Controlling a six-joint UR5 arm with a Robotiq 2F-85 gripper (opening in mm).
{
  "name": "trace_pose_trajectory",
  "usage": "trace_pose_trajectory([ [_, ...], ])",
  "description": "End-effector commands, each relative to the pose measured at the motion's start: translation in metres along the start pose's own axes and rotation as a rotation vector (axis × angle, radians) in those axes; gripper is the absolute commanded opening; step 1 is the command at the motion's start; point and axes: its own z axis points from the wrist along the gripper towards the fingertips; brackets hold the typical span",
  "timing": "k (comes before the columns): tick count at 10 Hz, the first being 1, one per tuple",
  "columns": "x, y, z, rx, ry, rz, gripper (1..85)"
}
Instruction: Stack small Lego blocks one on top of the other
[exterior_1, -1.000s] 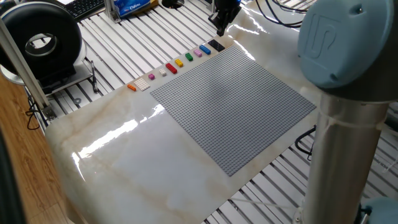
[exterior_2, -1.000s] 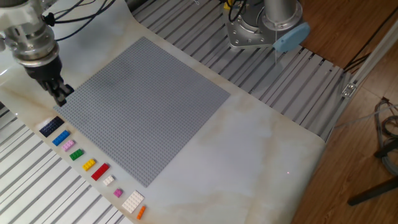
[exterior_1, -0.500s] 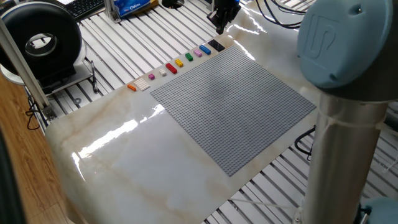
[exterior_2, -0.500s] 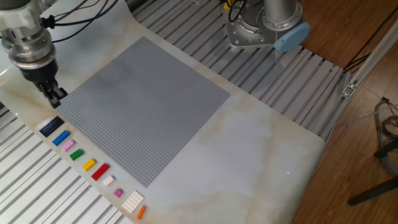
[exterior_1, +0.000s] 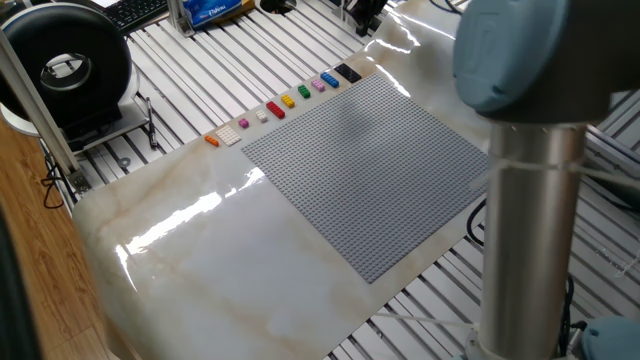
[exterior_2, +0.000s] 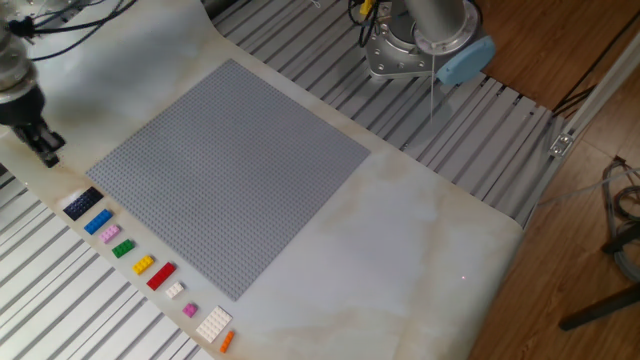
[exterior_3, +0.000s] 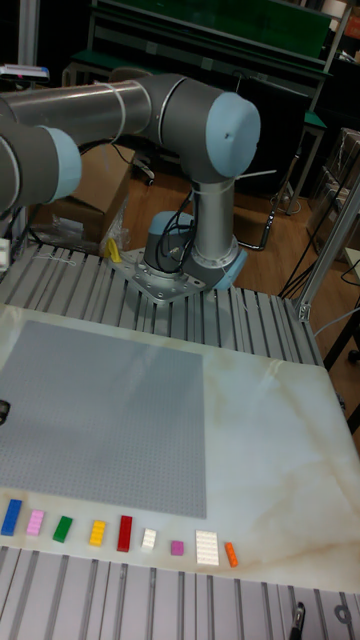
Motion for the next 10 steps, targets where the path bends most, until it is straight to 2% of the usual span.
trace_pose_trajectory([
  [1, -0.008, -0.007, 0.014, -0.005, 0.004, 0.038, 1.0],
  [5, -0.019, 0.024, 0.047, -0.034, -0.048, 0.085, 1.0],
  [8, -0.014, 0.029, 0.052, -0.039, -0.032, 0.131, 1.0],
  [9, -0.007, 0.015, 0.050, 0.032, 0.009, 0.159, 1.0],
  [10, -0.011, 0.021, 0.050, 0.027, 0.012, 0.187, 1.0],
])
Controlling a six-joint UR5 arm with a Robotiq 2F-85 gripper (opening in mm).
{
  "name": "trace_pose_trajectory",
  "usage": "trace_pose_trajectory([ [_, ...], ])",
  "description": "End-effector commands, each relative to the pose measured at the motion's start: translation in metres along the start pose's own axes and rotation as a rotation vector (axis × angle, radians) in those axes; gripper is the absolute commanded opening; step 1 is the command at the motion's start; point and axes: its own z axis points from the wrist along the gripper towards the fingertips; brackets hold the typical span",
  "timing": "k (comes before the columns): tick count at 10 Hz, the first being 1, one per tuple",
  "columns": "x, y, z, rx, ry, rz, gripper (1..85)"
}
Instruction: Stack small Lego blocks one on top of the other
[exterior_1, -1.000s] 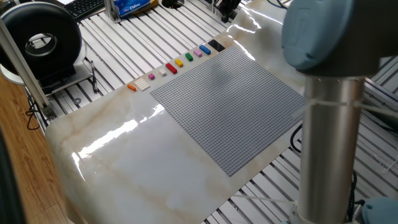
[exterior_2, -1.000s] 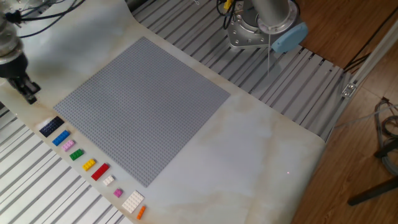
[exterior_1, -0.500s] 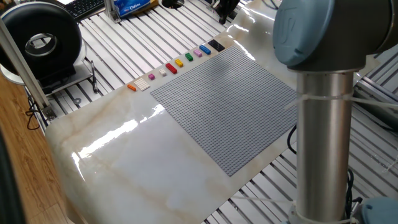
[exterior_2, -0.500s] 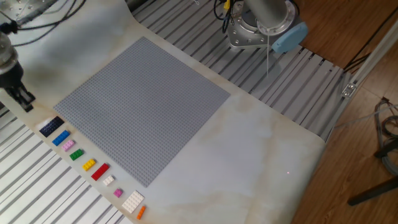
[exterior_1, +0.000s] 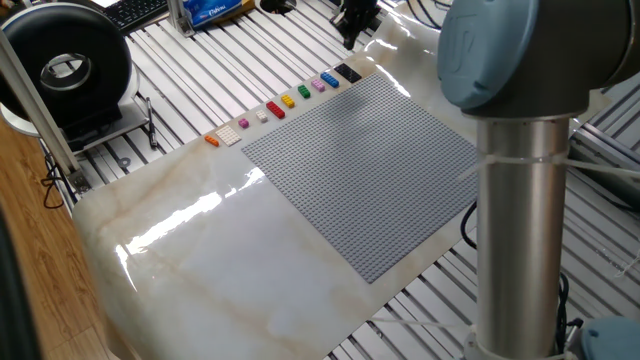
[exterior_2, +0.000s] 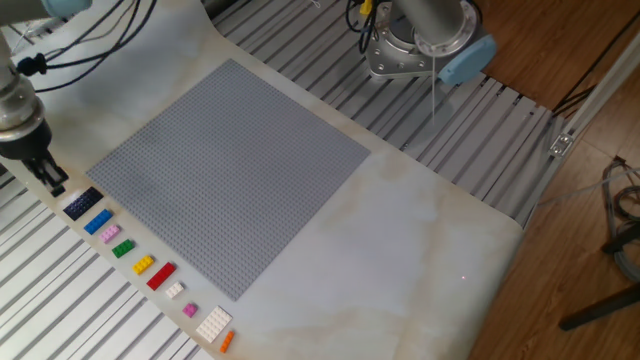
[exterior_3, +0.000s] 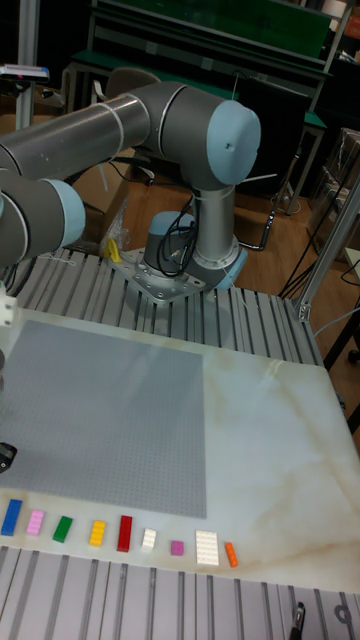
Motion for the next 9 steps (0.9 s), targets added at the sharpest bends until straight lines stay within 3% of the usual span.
trace_pose_trajectory([
  [1, 0.001, 0.000, 0.002, 0.046, 0.029, 0.083, 1.0],
  [2, 0.002, -0.001, 0.003, 0.050, 0.028, 0.095, 4.3],
  [3, 0.008, 0.008, 0.002, 0.027, 0.048, 0.110, 1.0],
  [5, 0.015, -0.003, -0.004, 0.104, 0.101, 0.114, 1.0],
  [7, 0.013, 0.007, -0.002, 0.048, 0.092, 0.115, 1.0],
  [9, 0.015, 0.016, 0.008, -0.036, 0.087, 0.079, 1.7],
])
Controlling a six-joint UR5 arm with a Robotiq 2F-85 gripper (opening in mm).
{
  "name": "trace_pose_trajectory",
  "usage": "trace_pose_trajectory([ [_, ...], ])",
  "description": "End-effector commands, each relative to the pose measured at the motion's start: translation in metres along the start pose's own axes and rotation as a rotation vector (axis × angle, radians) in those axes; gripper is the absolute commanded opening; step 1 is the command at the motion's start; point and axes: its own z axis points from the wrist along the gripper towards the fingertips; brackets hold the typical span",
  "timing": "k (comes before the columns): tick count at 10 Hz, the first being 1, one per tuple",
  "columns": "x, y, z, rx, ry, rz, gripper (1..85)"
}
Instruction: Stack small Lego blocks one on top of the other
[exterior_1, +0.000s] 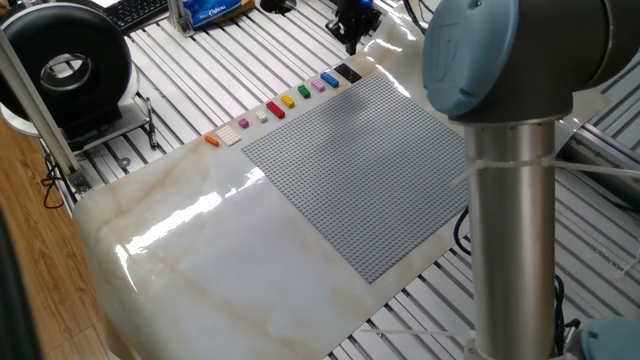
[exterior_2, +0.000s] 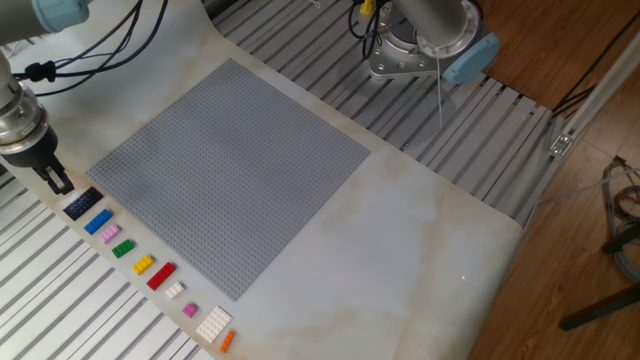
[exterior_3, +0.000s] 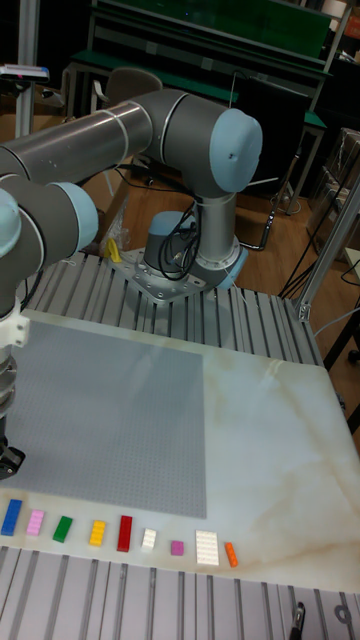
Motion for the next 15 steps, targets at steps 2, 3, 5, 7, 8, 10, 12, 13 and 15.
trace_pose_trajectory([
  [2, -0.002, 0.002, 0.008, -0.064, -0.022, -0.058, 7.7],
  [3, -0.003, 0.002, 0.009, -0.069, -0.026, -0.082, 13.3],
  [5, 0.000, 0.008, 0.012, -0.094, -0.018, -0.087, 23.0],
  [7, -0.001, 0.015, 0.014, -0.131, -0.027, -0.108, 34.0],
  [8, -0.001, 0.015, 0.016, -0.136, -0.035, -0.122, 39.3],
  [10, -0.003, 0.009, 0.018, -0.118, -0.048, -0.152, 45.3],
  [12, -0.004, 0.007, 0.021, -0.120, -0.056, -0.173, 49.7],
  [13, -0.003, 0.007, 0.021, -0.118, -0.057, -0.176, 50.3],
  [15, -0.003, 0.006, 0.022, -0.118, -0.057, -0.187, 53.7],
])
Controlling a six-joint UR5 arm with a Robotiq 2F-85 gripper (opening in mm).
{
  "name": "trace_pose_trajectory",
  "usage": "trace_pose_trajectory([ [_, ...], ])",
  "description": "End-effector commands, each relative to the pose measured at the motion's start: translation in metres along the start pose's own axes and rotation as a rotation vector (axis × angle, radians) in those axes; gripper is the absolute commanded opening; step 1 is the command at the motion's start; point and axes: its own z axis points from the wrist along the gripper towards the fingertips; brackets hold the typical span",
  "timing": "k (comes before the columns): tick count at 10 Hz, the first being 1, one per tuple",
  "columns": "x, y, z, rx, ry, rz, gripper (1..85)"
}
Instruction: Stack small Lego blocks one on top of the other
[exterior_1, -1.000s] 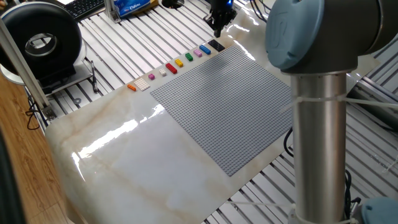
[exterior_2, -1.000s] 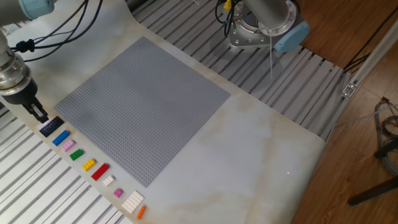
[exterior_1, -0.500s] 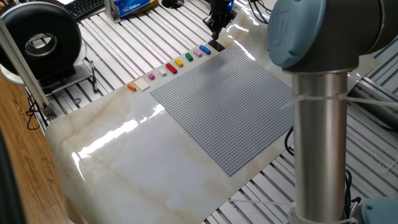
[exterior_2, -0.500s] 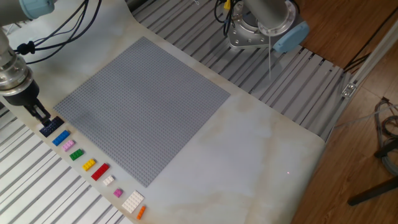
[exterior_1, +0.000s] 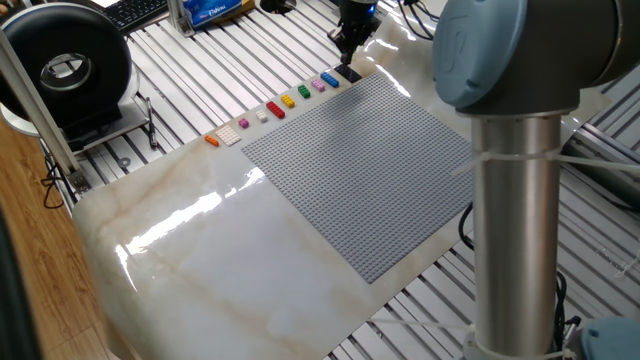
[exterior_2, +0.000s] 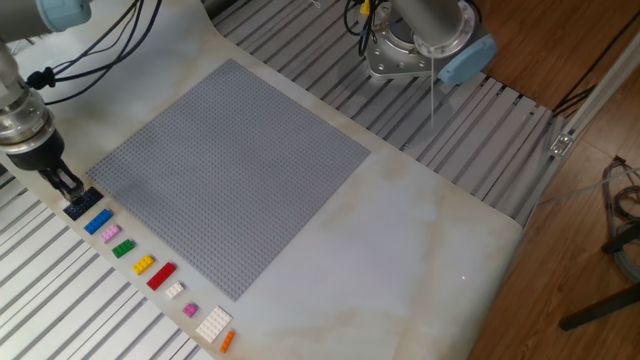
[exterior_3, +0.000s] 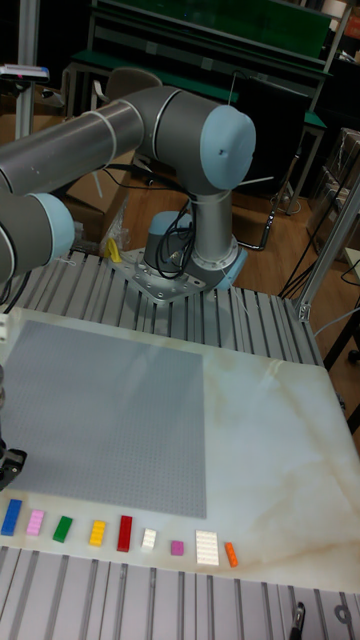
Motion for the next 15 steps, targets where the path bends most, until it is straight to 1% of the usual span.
trace_pose_trajectory([
  [1, -0.001, 0.001, 0.001, -0.015, -0.014, -0.013, 53.7],
  [2, -0.003, 0.002, 0.004, -0.025, -0.023, -0.015, 53.7],
  [3, -0.005, 0.002, 0.007, -0.025, -0.038, -0.016, 53.3],
  [7, 0.000, 0.000, 0.014, -0.019, -0.044, -0.012, 48.0],
  [9, 0.000, -0.005, 0.018, -0.018, -0.058, -0.032, 47.7],
  [12, 0.000, -0.005, 0.020, -0.036, -0.069, -0.039, 47.7],
  [14, 0.000, -0.002, 0.021, -0.056, -0.079, -0.037, 47.0],
  [15, 0.000, -0.002, 0.021, -0.057, -0.079, -0.037, 47.0],
])
